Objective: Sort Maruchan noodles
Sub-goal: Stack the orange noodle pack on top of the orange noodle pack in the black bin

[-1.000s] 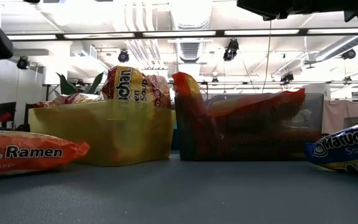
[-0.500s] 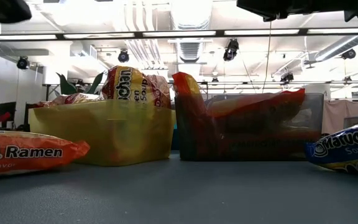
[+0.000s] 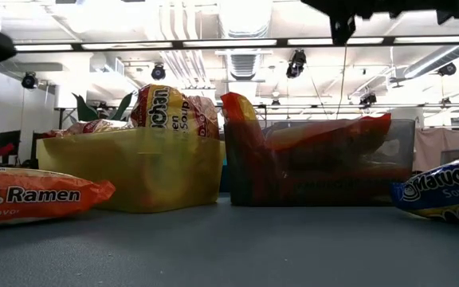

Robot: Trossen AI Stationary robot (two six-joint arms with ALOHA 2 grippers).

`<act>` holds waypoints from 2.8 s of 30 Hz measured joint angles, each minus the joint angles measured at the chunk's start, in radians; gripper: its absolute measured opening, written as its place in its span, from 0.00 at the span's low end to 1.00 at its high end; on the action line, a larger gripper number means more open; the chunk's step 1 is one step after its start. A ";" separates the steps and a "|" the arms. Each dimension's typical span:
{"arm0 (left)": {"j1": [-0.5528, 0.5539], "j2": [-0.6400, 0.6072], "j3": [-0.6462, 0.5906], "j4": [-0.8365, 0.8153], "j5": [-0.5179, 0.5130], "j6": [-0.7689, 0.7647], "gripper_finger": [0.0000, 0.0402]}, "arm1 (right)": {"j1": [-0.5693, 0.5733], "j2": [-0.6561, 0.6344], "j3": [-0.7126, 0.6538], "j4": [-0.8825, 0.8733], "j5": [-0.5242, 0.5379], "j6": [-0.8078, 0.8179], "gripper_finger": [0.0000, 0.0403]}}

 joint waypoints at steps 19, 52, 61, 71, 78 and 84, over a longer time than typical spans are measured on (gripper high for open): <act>-0.130 -0.034 -0.169 0.221 -0.093 0.023 0.00 | 0.206 0.430 0.536 -0.467 -0.001 0.385 0.11; -0.227 -0.031 -0.283 0.410 -0.142 0.052 0.00 | 0.417 1.194 1.045 -0.669 0.054 0.727 0.11; -0.242 -0.033 -0.176 0.181 -0.173 -0.041 0.00 | 0.420 1.212 1.073 -0.717 0.200 0.665 0.11; -0.311 0.020 -0.158 0.349 -0.147 -0.035 0.00 | 0.420 1.300 1.072 -0.685 0.292 0.678 0.11; -0.308 0.130 -0.162 0.373 -0.243 -0.090 0.00 | 0.403 1.324 1.070 -0.639 0.289 0.821 0.11; -0.308 0.167 -0.162 0.376 -0.284 -0.116 0.00 | 0.386 1.324 1.070 -0.547 0.236 0.914 0.12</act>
